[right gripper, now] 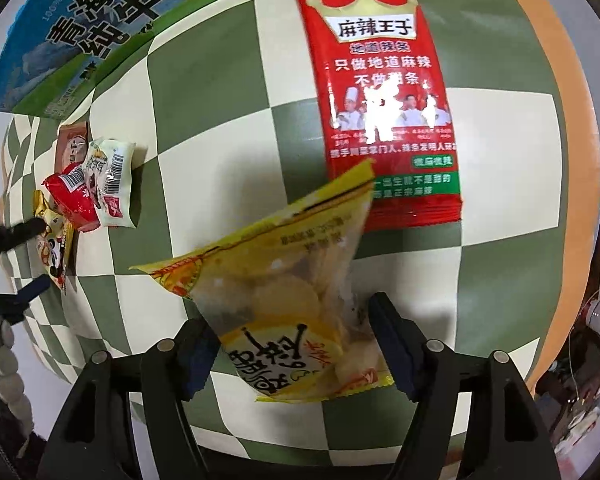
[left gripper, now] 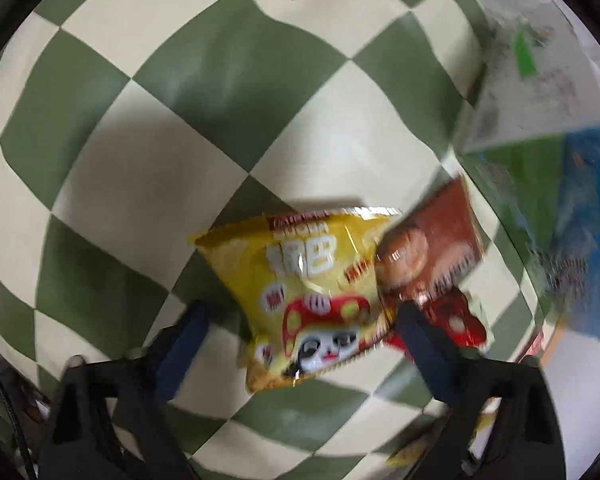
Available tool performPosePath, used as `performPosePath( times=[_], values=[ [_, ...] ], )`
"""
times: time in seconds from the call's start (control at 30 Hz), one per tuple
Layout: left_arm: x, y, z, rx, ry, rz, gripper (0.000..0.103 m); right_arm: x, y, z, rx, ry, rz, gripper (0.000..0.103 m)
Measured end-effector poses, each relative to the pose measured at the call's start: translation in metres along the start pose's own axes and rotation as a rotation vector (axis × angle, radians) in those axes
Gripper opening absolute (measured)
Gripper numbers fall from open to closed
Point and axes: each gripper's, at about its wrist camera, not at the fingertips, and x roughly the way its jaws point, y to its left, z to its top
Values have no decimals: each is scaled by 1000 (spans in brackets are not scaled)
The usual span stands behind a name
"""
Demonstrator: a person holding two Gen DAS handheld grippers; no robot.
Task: Organize snacks
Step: 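Grasp the yellow panda chip bag with the left tool while the right tool grasps the yellow cracker bag, then carry both yellow bags into the box and open both tools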
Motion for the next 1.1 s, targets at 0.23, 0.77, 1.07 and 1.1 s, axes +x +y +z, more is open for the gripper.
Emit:
performPosePath(
  times=[0.23,0.77,1.07,1.1],
  values=[
    [-2,-21,-29,315,-88,177,57,3,17,-18,-46,-4,-21,53],
    [24,17,-92,245,14,86,69,19,38,-48,-101,84,18,66],
    [10,3,-105,411,-47,161,46,15,37,-55,-97,32,1,47],
    [4,-2,-109,433,-49,152,46,12,35,-54,-93,27,12,46]
  ],
)
